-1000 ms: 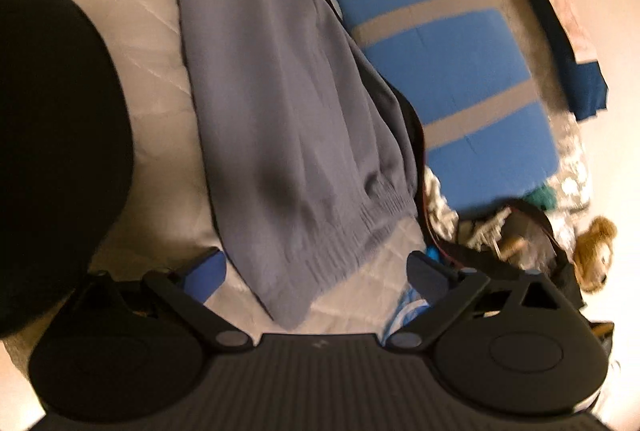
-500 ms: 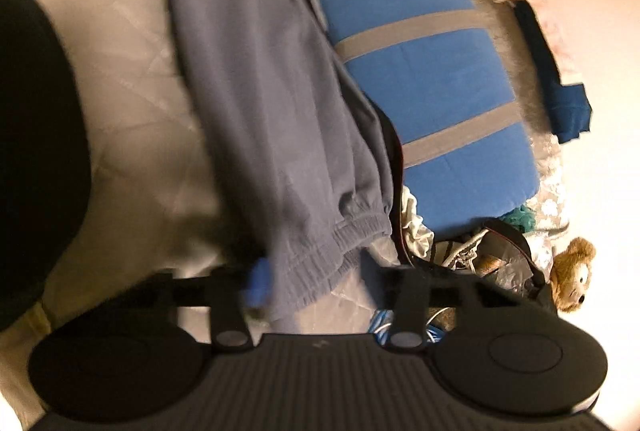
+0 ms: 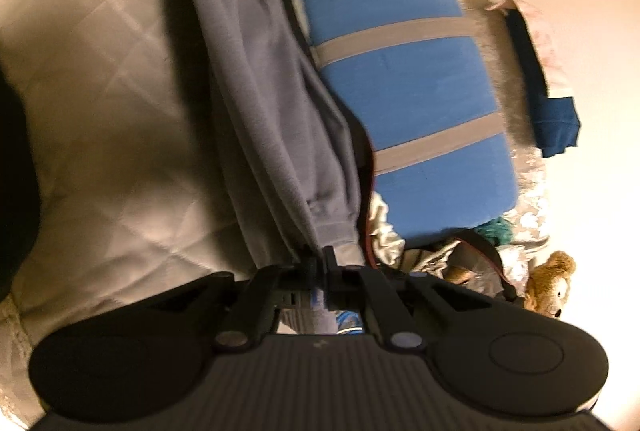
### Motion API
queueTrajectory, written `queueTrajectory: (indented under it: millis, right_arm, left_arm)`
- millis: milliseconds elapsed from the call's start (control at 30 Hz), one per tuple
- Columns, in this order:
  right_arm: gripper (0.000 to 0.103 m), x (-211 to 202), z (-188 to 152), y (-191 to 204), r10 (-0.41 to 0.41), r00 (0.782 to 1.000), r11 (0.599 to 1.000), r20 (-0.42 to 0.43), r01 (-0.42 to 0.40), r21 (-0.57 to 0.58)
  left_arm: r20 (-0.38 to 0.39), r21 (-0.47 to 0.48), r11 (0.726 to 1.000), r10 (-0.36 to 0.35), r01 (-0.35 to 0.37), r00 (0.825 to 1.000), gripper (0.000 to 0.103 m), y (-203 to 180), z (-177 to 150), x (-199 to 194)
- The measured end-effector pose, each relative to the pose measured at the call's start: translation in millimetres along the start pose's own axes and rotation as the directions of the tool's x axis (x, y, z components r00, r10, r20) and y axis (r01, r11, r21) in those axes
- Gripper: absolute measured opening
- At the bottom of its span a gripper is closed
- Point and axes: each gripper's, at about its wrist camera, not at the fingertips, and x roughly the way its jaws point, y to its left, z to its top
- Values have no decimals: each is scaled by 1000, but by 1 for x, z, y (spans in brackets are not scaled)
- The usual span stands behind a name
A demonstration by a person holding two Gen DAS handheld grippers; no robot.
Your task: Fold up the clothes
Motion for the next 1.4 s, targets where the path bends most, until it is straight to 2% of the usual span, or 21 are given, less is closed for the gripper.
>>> queueTrajectory:
  millis: [67, 233, 300, 367, 400, 467, 533, 700, 833, 967, 1100, 1200, 1400]
  right_arm:
    - [14, -1, 3, -2, -3, 1000, 1000, 2, 3, -6]
    - [14, -3, 3, 0, 2, 1000, 1000, -7, -2, -23]
    - [13, -4, 3, 2, 5, 1000, 1000, -15, -5, -25]
    - [13, -4, 2, 6, 9, 1000, 1000, -25, -10, -28]
    - [13, -3, 1, 8, 12, 999, 999, -30, -13, -34]
    - [13, -2, -1, 13, 18, 999, 999, -39, -20, -45]
    - [13, 0, -2, 16, 21, 999, 998, -47, -24, -50]
    - [13, 1, -7, 25, 31, 997, 998, -76, -35, -48]
    - [2, 0, -15, 30, 33, 995, 995, -90, -41, -87]
    - [1, -6, -24, 32, 13, 996, 989, -94, -27, -147]
    - [1, -9, -36, 31, -4, 993, 987, -116, -14, -160]
    - [1, -8, -44, 42, 28, 990, 984, -141, -52, -173]
    - [1, 1, -47, 66, 99, 977, 972, -188, -136, -192]
  left_arm:
    - [-18, 51, 998, 37, -36, 999, 81, -5, 0, 8]
    - [-1, 148, 978, 148, -147, 989, 80, -11, -4, 19]
    - [0, 175, 967, 187, -184, 982, 75, -10, -6, 21]
    - [-6, 228, 946, 239, -231, 971, 41, -12, -10, 22]
    - [-20, 271, 930, 263, -248, 965, 35, -13, -13, 25]
    - [-76, 312, 920, 271, -235, 960, 4, -12, -21, 30]
    - [-105, 296, 934, 238, -198, 966, 3, -8, -25, 25]
    - [-36, 282, 928, 264, -244, 964, 2, -5, -21, -18]
    - [-33, 307, 933, 210, -190, 977, 2, -17, -25, -41]
    - [-46, 373, 916, 179, -149, 983, 2, -41, -32, -57]
    - [-35, 385, 916, 137, -113, 990, 2, -53, -35, -70]
    - [-38, 400, 913, 99, -75, 994, 2, -61, -37, -77]
    - [-101, 424, 906, 44, 3, 994, 2, -65, -47, -67]
